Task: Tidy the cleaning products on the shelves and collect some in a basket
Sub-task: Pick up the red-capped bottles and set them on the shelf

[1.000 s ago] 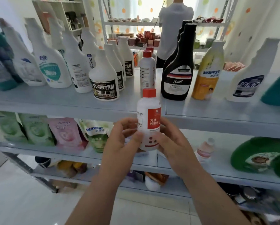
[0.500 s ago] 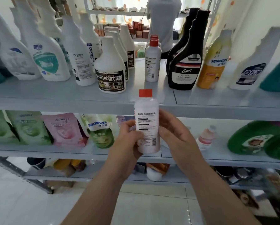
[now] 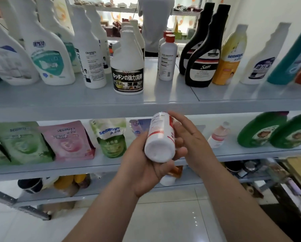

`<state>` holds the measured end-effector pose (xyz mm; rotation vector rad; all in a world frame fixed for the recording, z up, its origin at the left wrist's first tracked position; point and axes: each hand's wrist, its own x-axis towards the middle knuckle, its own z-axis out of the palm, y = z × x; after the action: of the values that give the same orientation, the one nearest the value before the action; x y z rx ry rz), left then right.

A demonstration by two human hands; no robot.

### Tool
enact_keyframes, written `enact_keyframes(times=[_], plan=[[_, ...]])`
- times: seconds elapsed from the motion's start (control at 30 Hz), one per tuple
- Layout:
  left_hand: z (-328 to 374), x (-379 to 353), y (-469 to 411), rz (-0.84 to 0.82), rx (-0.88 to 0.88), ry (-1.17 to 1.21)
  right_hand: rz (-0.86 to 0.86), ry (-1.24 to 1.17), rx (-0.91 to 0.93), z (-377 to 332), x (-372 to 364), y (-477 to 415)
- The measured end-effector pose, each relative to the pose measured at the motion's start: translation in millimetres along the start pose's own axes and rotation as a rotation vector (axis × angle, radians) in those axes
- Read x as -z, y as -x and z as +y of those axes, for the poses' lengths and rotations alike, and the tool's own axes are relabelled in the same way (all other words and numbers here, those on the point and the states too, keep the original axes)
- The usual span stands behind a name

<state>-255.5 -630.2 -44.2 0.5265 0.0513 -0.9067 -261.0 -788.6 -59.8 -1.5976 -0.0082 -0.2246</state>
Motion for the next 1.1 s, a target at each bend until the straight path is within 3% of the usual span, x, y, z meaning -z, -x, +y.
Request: enact_keyframes(times=[0.1, 0.23, 0.37, 0.47, 0.53, 0.6, 0.67, 0.73, 0.8, 0.87, 0.97, 1.1], plan=[[4, 8, 6, -0.063, 0.092, 0.199, 0.032, -0.061, -0.098, 3, -9, 5], [6, 13, 9, -0.004, 0.089, 0.176, 0.042, -0.091, -0.163, 5, -14, 9], [0, 20, -2, 0.416, -0.258, -0.486, -0.004, -0.027, -0.225, 3, -23, 6], [1, 23, -4, 0.401, -0.424, -0.901, 0.01, -0.074, -0.247, 8, -29, 2], [0, 22, -6, 0.374, -0.505, -1.088, 0.075, -0.242, -0.279, 11, -25, -1], [-3, 22, -19, 0.459, -0.595, -1.024, 0.102, -0.412, -0.276, 12, -16, -3], [-12, 17, -35, 0.486, -0.522, -0.717, 0.07, -0.482, -0.23, 15, -9, -4], [-24, 8, -48, 0.343, -0.358, -0.435, 0.038, -0.463, -0.188, 21, -5, -2], [-36, 6, -56, 0.246, -0.285, -0.349, 0.028, -0.359, -0.16, 27, 5, -3], [-45, 9, -63, 0.249, -0.326, -0.526, 0.018, -0.277, -0.133, 26, 24, -9], [-54, 9, -77, 0.388, -0.455, -0.929, 0.011, -0.283, -0.128, 26, 52, -22], [-58, 7, -87, 0.527, -0.613, -1.205, -0.047, -0.289, -0.176, 26, 67, -27]])
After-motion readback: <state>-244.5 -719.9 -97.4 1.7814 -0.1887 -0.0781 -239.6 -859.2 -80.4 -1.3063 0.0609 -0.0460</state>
